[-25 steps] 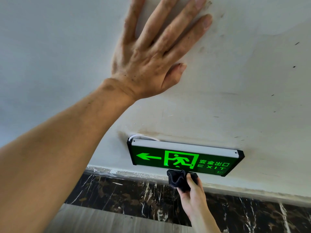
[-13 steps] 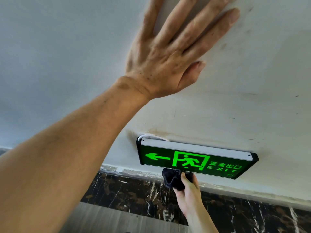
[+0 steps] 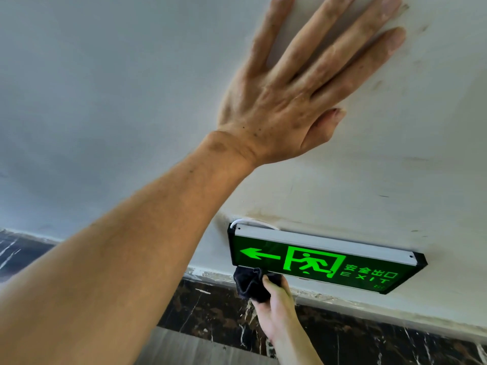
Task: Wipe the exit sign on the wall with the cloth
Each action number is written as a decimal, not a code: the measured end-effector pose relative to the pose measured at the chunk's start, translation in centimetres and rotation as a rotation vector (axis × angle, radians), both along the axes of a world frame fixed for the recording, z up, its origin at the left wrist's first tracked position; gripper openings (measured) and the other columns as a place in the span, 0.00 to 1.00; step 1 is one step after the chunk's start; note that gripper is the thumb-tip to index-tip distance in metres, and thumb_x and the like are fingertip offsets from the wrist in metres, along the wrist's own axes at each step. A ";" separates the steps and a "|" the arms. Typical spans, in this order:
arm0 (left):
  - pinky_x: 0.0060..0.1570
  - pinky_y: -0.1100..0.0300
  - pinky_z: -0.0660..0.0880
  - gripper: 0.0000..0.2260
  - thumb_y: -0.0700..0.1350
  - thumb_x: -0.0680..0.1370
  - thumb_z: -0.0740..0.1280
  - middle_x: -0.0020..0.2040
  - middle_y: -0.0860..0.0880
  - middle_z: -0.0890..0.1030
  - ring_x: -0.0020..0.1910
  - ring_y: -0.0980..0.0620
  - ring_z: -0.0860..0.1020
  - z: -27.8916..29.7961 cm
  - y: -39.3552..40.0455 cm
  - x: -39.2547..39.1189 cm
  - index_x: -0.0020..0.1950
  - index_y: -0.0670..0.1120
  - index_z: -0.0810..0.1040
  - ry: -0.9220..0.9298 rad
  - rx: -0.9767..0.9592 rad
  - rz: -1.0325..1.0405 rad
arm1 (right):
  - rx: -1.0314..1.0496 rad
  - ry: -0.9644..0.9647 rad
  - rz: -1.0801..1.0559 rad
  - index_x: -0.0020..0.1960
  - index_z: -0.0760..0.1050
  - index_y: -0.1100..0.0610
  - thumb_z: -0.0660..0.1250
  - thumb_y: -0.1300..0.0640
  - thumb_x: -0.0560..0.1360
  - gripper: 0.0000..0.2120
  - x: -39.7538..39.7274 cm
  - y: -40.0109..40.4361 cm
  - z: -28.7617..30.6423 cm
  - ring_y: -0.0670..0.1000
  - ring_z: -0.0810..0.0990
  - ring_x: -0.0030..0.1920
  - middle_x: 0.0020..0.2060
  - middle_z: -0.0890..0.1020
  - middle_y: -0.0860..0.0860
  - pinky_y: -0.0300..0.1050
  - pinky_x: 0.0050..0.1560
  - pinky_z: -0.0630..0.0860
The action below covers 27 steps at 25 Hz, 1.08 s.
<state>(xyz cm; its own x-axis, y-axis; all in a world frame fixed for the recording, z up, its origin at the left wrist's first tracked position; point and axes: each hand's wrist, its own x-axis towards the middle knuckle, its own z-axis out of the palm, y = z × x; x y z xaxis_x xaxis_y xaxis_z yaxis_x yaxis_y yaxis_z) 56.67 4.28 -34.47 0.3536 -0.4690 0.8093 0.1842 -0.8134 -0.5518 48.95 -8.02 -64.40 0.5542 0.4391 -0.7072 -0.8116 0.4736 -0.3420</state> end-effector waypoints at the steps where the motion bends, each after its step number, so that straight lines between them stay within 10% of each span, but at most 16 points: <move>1: 0.70 0.34 0.60 0.27 0.54 0.77 0.64 0.72 0.47 0.76 0.72 0.42 0.69 0.0 0.0 0.0 0.76 0.49 0.71 0.002 0.002 0.003 | 0.009 0.001 0.015 0.59 0.73 0.64 0.59 0.74 0.77 0.13 0.0 0.3 0.0 0.65 0.77 0.57 0.59 0.78 0.65 0.59 0.49 0.76; 20: 0.74 0.37 0.52 0.28 0.54 0.76 0.64 0.74 0.47 0.73 0.73 0.41 0.66 0.0 0.1 0.4 0.77 0.49 0.68 -0.002 0.014 0.014 | 0.017 -0.017 0.474 0.61 0.77 0.57 0.68 0.73 0.70 0.22 -3.4 2.0 0.9 0.68 0.80 0.55 0.56 0.82 0.64 0.68 0.53 0.78; 27: 0.75 0.36 0.50 0.27 0.52 0.80 0.58 0.76 0.47 0.64 0.75 0.39 0.64 -0.1 0.3 0.3 0.79 0.48 0.64 -0.011 0.019 0.009 | -0.146 0.032 0.067 0.63 0.73 0.65 0.68 0.70 0.72 0.19 -1.8 -7.6 0.8 0.70 0.78 0.57 0.57 0.80 0.67 0.73 0.60 0.70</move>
<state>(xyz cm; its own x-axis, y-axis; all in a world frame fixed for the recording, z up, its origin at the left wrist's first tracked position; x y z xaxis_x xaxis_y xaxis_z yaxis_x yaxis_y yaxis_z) 56.99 4.53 -34.56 0.3487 -0.4811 0.8043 0.1977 -0.8011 -0.5649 47.15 -15.57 -63.65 0.5029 0.3655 -0.7833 -0.8516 0.3647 -0.3766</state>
